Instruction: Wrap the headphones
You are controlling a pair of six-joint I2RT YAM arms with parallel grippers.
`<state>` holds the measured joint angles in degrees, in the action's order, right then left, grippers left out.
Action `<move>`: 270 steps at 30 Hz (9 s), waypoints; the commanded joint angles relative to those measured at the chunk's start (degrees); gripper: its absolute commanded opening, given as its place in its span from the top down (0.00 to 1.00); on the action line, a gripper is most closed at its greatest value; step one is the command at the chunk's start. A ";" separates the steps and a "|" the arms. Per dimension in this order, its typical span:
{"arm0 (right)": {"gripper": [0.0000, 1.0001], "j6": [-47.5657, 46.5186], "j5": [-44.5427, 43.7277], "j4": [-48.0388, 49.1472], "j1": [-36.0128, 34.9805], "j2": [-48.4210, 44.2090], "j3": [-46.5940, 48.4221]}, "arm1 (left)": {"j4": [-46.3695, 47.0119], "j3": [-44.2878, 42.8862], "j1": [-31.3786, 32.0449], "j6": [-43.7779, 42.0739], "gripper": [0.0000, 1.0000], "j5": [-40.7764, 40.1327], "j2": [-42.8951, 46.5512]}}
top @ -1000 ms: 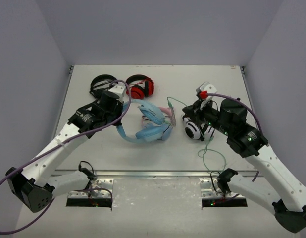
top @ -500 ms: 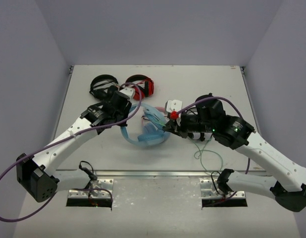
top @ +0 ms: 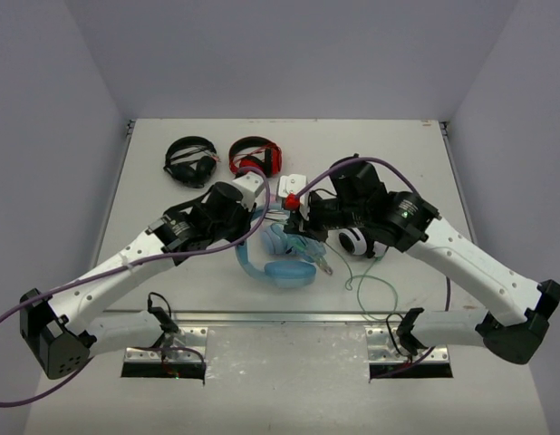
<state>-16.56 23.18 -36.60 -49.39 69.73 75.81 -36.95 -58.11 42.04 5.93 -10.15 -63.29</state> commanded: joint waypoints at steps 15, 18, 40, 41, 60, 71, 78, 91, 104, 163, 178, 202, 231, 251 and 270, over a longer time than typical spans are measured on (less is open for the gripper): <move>0.99 2.31 -26.42 6.89 -1.15 5.67 3.47 | 7.68 0.54 1.99 0.22 1.00 1.01 4.49; 0.99 2.49 -28.63 6.72 -1.24 6.29 4.60 | 7.59 0.54 2.34 0.13 1.00 0.66 5.19; 0.98 9.61 -30.57 14.26 -0.89 -2.05 -2.94 | 6.10 -4.82 2.61 5.58 1.00 3.12 13.62; 0.91 11.01 -29.17 15.32 -0.54 -2.84 -3.65 | 5.93 -5.26 2.61 5.93 1.00 4.43 13.89; 0.63 28.42 -0.24 55.99 7.20 -6.02 -24.82 | -2.59 -26.70 2.61 14.54 0.99 2.60 14.16; 0.80 37.56 5.91 71.84 5.53 2.94 -29.84 | -2.51 -38.83 2.61 22.80 1.00 -8.99 13.81; 0.83 40.29 3.98 77.56 1.49 4.27 -34.23 | -5.76 -44.54 2.52 30.28 0.99 -29.64 9.77; 0.99 25.89 -15.33 58.95 -12.56 -2.58 -36.79 | -12.27 -58.17 -4.05 25.00 1.00 -44.53 -12.11; 0.99 10.33 -29.50 25.72 -20.40 -4.69 -15.00 | -1.83 -26.33 -10.66 18.08 0.99 -48.14 -11.60; 0.97 5.72 -33.56 18.41 5.44 -1.61 -4.18 | 13.56 -4.11 8.67 4.34 1.00 -9.53 24.00; 0.88 26.74 -8.77 42.29 5.35 -8.47 -15.25 | 13.57 -26.86 8.67 11.55 1.00 -7.26 16.80; 0.89 37.47 -4.28 65.25 2.63 0.14 -28.17 | 16.04 -36.37 8.67 20.78 1.00 -15.48 14.86; 0.99 21.48 -41.36 51.73 -31.74 -6.10 -29.59 | 4.08 -33.06 -3.43 16.48 1.00 -52.55 -2.89; 0.99 -4.16 -44.89 21.66 -18.65 1.19 -6.03 | 19.37 -4.30 -4.88 0.14 1.00 -12.80 -4.12; 0.99 -28.79 -46.57 37.57 -7.92 -3.29 -16.04 | 15.94 -2.01 -1.88 -5.58 1.00 1.10 -7.46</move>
<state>-38.61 -21.67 -6.07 -59.72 68.60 58.89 -22.85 -59.35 39.75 1.06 -11.90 -71.99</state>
